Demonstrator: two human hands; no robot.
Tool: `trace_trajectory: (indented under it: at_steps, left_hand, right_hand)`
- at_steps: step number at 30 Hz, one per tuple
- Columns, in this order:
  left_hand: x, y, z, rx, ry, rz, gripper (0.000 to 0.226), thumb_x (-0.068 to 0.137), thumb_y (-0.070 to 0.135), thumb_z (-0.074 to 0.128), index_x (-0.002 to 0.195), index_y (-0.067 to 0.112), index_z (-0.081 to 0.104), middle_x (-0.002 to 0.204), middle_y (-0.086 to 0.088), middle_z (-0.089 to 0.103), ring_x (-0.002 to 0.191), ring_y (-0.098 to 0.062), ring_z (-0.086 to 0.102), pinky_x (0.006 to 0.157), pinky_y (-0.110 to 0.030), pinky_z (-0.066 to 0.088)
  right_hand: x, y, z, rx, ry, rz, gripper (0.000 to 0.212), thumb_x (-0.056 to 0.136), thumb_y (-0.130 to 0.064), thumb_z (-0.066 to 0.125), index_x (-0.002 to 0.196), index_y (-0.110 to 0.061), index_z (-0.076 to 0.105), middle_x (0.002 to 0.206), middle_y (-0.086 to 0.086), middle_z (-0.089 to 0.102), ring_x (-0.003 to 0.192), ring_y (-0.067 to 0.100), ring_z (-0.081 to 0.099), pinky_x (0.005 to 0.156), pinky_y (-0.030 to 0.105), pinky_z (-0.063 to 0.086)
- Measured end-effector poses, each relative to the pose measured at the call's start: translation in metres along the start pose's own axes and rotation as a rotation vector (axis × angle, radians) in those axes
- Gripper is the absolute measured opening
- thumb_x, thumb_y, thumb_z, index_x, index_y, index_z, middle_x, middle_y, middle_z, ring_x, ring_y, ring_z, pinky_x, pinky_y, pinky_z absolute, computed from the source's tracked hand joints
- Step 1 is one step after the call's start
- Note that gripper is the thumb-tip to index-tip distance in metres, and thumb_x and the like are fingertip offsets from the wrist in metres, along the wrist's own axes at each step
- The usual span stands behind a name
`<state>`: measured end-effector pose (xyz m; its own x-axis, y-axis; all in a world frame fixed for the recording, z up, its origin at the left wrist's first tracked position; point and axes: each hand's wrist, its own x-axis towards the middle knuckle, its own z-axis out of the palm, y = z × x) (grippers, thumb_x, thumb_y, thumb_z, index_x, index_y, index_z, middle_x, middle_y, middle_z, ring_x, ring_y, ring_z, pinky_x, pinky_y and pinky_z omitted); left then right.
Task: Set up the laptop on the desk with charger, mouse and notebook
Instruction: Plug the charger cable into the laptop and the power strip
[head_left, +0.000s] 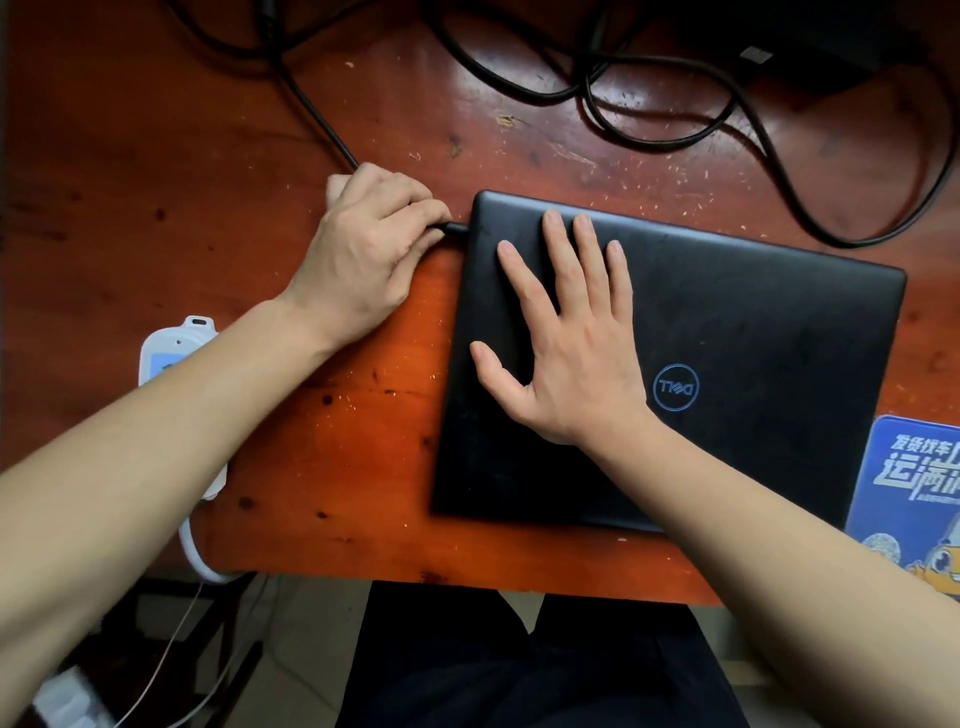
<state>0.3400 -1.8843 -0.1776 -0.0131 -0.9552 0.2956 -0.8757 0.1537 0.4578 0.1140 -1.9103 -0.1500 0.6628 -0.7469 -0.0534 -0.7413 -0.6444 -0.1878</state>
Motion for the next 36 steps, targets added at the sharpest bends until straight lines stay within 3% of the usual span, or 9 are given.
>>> trace_trajectory:
  at_steps: [8, 14, 19, 21, 23, 26, 29, 32, 36]
  left_hand:
    - [-0.009, 0.006, 0.007, 0.059, 0.118, -0.027, 0.017, 0.098, 0.016, 0.064, 0.106, 0.005, 0.074, 0.100, -0.010, 0.068, 0.095, -0.030, 0.060, 0.078, -0.043, 0.045]
    - [0.015, -0.011, -0.021, 0.005, 0.181, -0.240, 0.025, 0.096, 0.023, 0.061, 0.114, 0.008, 0.071, 0.107, -0.015, 0.064, 0.099, -0.030, 0.059, 0.087, -0.039, 0.047]
    - [0.069, -0.071, -0.063, 0.178, 0.356, -0.786, 0.050, 0.087, 0.037, 0.058, 0.130, 0.013, 0.053, 0.130, -0.012, 0.052, 0.120, -0.027, 0.052, 0.100, -0.028, 0.037]
    - [0.087, -0.095, -0.071, 0.051, 0.387, -1.139, 0.061, 0.088, 0.044, 0.058, 0.137, 0.011, 0.044, 0.141, -0.010, 0.049, 0.129, -0.023, 0.050, 0.101, -0.021, 0.034]
    - [0.094, -0.109, -0.076, -0.084, 0.361, -1.293, 0.065, 0.088, 0.043, 0.061, 0.140, 0.008, 0.044, 0.143, -0.008, 0.052, 0.132, -0.019, 0.050, 0.102, -0.017, 0.034]
    - [0.090, -0.099, -0.077, -0.063, 0.338, -1.255, 0.035, 0.085, 0.030, 0.063, 0.114, 0.011, 0.068, 0.121, -0.003, 0.066, 0.112, -0.015, 0.062, 0.088, -0.016, 0.042]
    - [0.079, -0.095, -0.073, -0.372, 0.497, -1.303, 0.021, 0.079, 0.023, 0.062, 0.088, 0.007, 0.072, 0.085, -0.003, 0.071, 0.069, -0.013, 0.068, 0.062, -0.025, 0.055]
    - [0.066, -0.076, -0.080, -0.678, 0.650, -1.351, 0.012, 0.085, 0.007, 0.058, 0.073, 0.008, 0.062, 0.061, -0.003, 0.058, 0.039, -0.009, 0.049, 0.040, -0.024, 0.037]
    - [0.027, -0.023, -0.077, -0.905, 0.727, -1.386, 0.014, 0.090, 0.003, 0.058, 0.104, 0.003, 0.056, 0.069, -0.006, 0.059, 0.043, -0.011, 0.054, 0.040, -0.022, 0.042]
  right_hand:
    - [-0.001, 0.001, 0.000, -0.006, 0.004, -0.002, 0.079, 0.090, -0.062, 0.048, 0.155, -0.018, 0.037, 0.164, 0.020, 0.022, 0.154, 0.038, 0.013, 0.122, 0.059, 0.013]
    - [-0.001, 0.001, -0.002, 0.003, -0.007, 0.002, 0.080, 0.090, -0.063, 0.048, 0.155, -0.018, 0.036, 0.164, 0.020, 0.021, 0.154, 0.037, 0.011, 0.123, 0.059, 0.013]
    - [-0.002, 0.001, -0.002, 0.006, -0.020, 0.011, 0.081, 0.089, -0.064, 0.048, 0.155, -0.018, 0.035, 0.165, 0.019, 0.020, 0.155, 0.037, 0.010, 0.124, 0.058, 0.011]
    - [-0.002, 0.002, -0.002, 0.011, -0.026, 0.010, 0.081, 0.089, -0.064, 0.048, 0.155, -0.019, 0.035, 0.165, 0.019, 0.019, 0.155, 0.036, 0.009, 0.124, 0.058, 0.011]
    - [-0.002, 0.002, -0.002, 0.010, -0.038, 0.010, 0.081, 0.090, -0.064, 0.047, 0.156, -0.019, 0.035, 0.166, 0.018, 0.017, 0.155, 0.035, 0.007, 0.124, 0.057, 0.011]
    - [-0.003, 0.003, -0.002, 0.020, -0.034, 0.003, 0.081, 0.090, -0.065, 0.047, 0.155, -0.020, 0.035, 0.166, 0.018, 0.017, 0.155, 0.035, 0.007, 0.123, 0.058, 0.011]
    - [-0.003, 0.003, -0.003, 0.032, -0.037, 0.005, 0.080, 0.090, -0.065, 0.045, 0.156, -0.021, 0.034, 0.166, 0.017, 0.017, 0.155, 0.034, 0.007, 0.124, 0.057, 0.010]
    - [-0.004, 0.003, -0.004, 0.038, -0.042, 0.005, 0.080, 0.090, -0.066, 0.044, 0.156, -0.021, 0.034, 0.166, 0.016, 0.017, 0.155, 0.034, 0.006, 0.124, 0.057, 0.010]
    - [-0.005, 0.003, -0.004, 0.031, -0.052, 0.003, 0.080, 0.091, -0.067, 0.040, 0.157, -0.022, 0.032, 0.167, 0.016, 0.015, 0.156, 0.033, 0.005, 0.124, 0.056, 0.010]
